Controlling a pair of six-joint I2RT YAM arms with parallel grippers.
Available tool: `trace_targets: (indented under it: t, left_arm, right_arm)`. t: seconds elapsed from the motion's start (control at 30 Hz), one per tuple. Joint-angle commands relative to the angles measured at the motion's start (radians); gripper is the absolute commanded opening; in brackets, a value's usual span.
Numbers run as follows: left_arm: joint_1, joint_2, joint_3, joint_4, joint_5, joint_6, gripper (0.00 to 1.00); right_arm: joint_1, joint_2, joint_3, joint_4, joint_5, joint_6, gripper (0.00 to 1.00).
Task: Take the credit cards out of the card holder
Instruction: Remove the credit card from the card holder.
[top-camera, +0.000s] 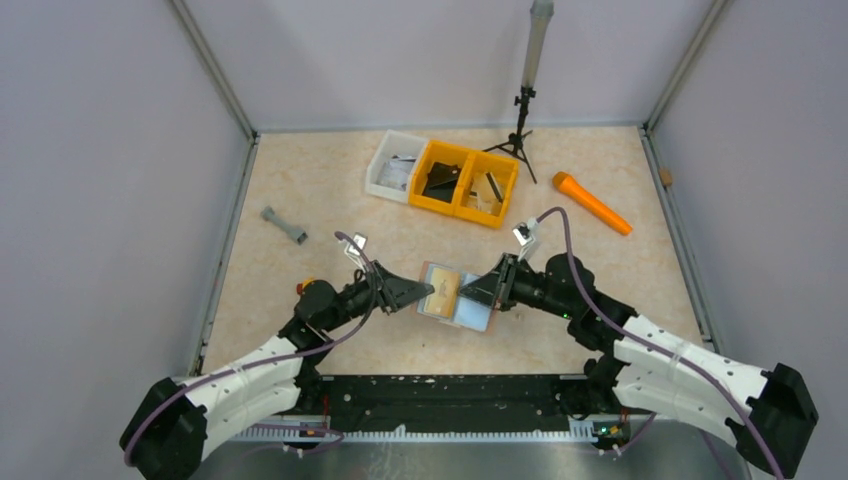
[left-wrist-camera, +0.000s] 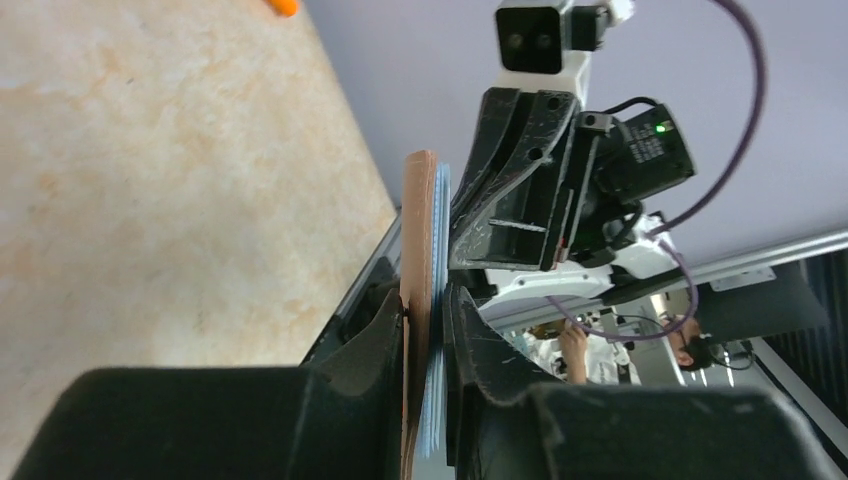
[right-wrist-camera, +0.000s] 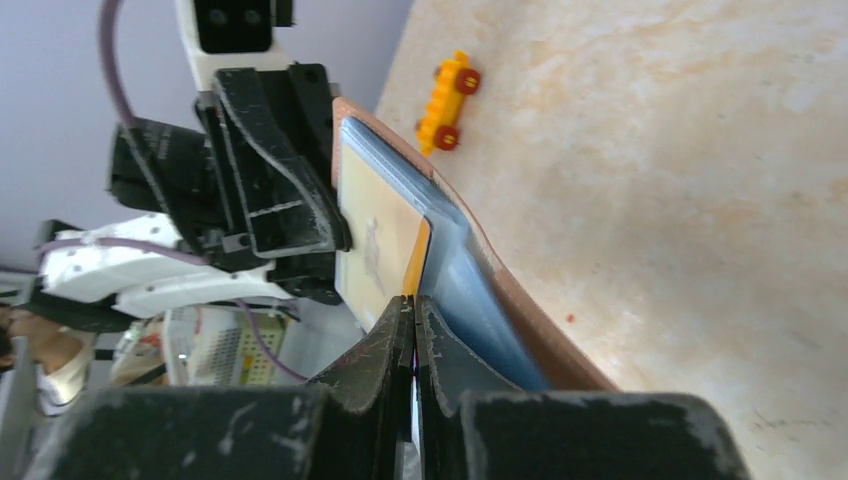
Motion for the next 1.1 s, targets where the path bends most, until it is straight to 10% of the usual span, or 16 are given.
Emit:
trace_targets:
  t: [0.0,0.23,0.57,1.07]
  left_arm:
    - [-0.008,-0.003,-0.016,-0.08,-0.022,0.044,0.0]
    - [-0.045,0.079,-0.054,-0.149,-0.074,0.117,0.0]
    - [-0.135,0.162,-0.122,-0.151,-0.338,0.118,0.0]
    - [-0.181,0.359,-0.095,-0.08,-0.401,0.121,0.0]
  right_arm:
    - [0.005,0.026,0.001,-0.116,0.077,-0.092,0.04]
    - [0.004,0.076,-0.076,-0.121,0.074,-0.136,0.08]
    - [0.015,0.112,-0.225,0.106,-0.019,-0.043,0.44]
    - [0.126,0.465,-0.146,0.368,0.05,0.028,0.44]
